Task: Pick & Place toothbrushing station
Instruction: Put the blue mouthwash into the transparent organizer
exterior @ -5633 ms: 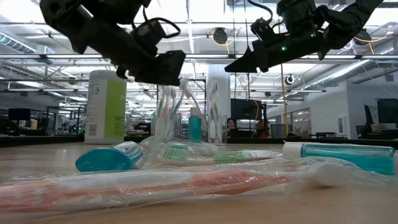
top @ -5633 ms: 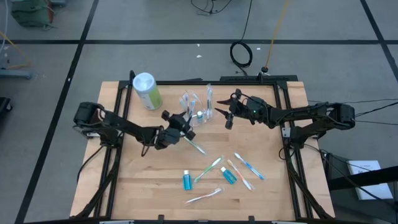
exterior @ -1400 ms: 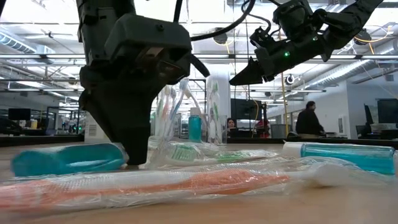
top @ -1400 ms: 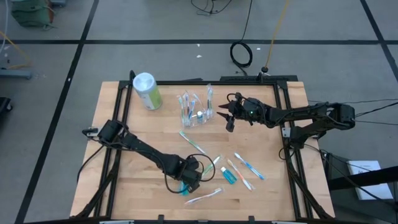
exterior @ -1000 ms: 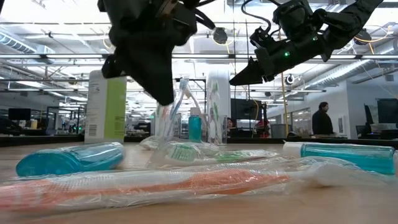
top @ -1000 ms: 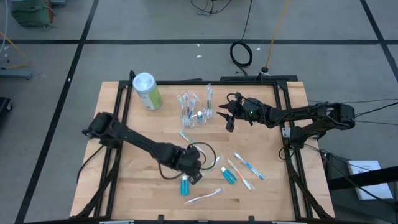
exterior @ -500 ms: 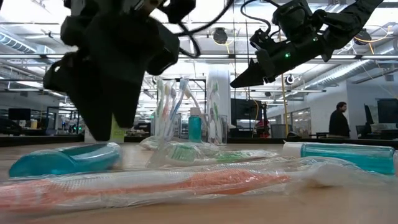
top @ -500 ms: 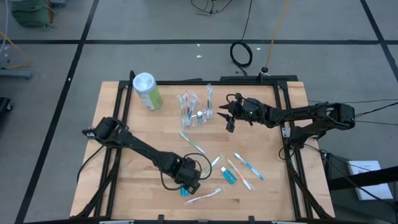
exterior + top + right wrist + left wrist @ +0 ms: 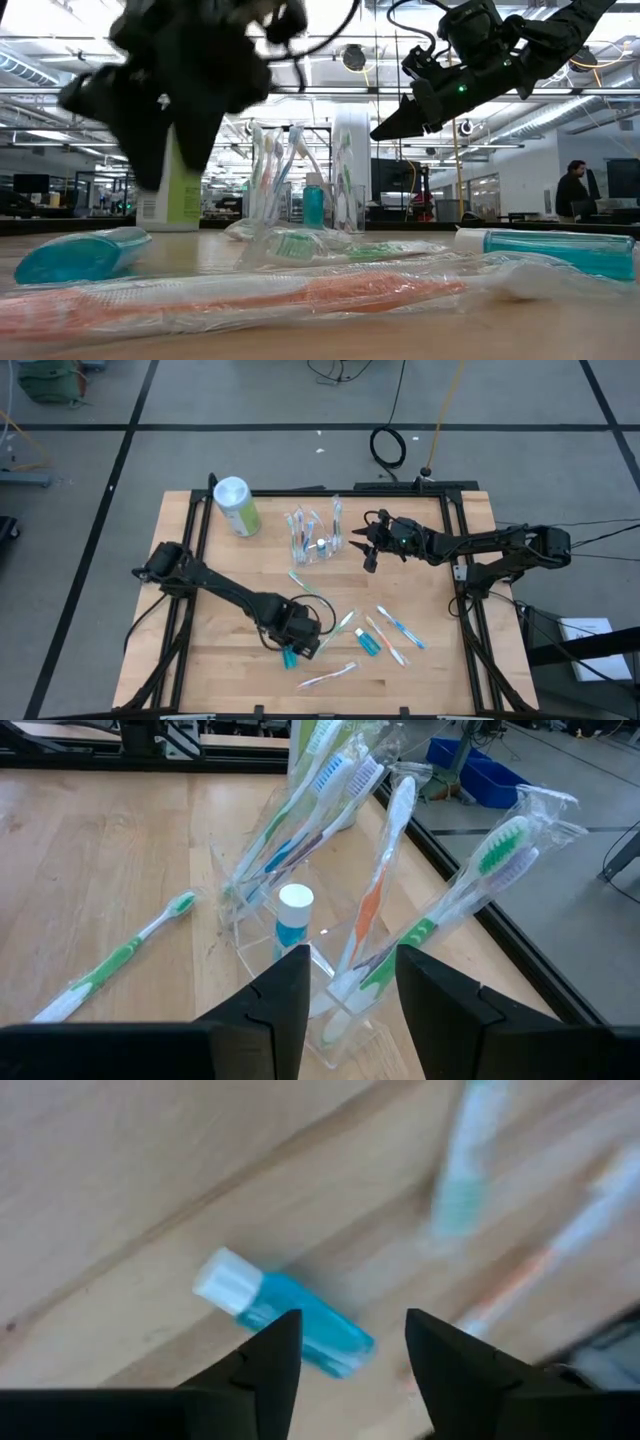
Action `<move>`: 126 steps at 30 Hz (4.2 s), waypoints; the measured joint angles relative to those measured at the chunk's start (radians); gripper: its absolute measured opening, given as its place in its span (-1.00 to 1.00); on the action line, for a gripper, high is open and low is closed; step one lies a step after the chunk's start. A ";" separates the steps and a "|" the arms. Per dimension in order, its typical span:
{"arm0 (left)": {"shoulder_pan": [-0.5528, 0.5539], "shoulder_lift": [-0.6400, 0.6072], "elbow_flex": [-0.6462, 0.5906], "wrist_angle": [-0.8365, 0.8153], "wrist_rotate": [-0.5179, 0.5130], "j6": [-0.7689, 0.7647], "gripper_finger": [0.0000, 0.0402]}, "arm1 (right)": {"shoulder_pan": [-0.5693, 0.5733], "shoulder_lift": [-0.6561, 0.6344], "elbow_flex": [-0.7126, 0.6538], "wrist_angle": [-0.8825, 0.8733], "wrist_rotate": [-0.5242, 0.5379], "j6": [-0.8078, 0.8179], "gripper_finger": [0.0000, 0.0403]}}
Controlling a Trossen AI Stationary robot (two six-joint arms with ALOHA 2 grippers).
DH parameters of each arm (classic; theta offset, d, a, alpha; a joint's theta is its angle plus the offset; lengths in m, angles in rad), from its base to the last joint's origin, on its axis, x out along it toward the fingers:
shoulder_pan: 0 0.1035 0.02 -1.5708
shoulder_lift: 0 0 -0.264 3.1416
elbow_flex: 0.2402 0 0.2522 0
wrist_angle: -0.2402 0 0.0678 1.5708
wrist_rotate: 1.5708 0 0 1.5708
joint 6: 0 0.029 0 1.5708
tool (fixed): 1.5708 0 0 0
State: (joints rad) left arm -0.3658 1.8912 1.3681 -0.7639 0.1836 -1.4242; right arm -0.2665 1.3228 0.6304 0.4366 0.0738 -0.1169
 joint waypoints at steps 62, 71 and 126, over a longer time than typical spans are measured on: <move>-0.041 0.067 -0.116 0.044 -0.044 -0.213 -0.54 | 0.000 0.000 0.000 0.000 0.002 -0.003 -0.30; 0.031 0.011 -0.121 0.038 -0.164 0.007 -0.47 | 0.000 0.000 0.000 0.000 0.001 -0.003 -0.30; 0.370 0.039 -0.118 0.500 -1.098 0.763 -0.45 | 0.000 0.000 0.000 -0.092 0.003 0.029 -0.30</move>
State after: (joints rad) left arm 0.0040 1.9301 1.2499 -0.2641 -0.9144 -0.6613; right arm -0.2665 1.3231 0.6304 0.3442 0.0769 -0.0878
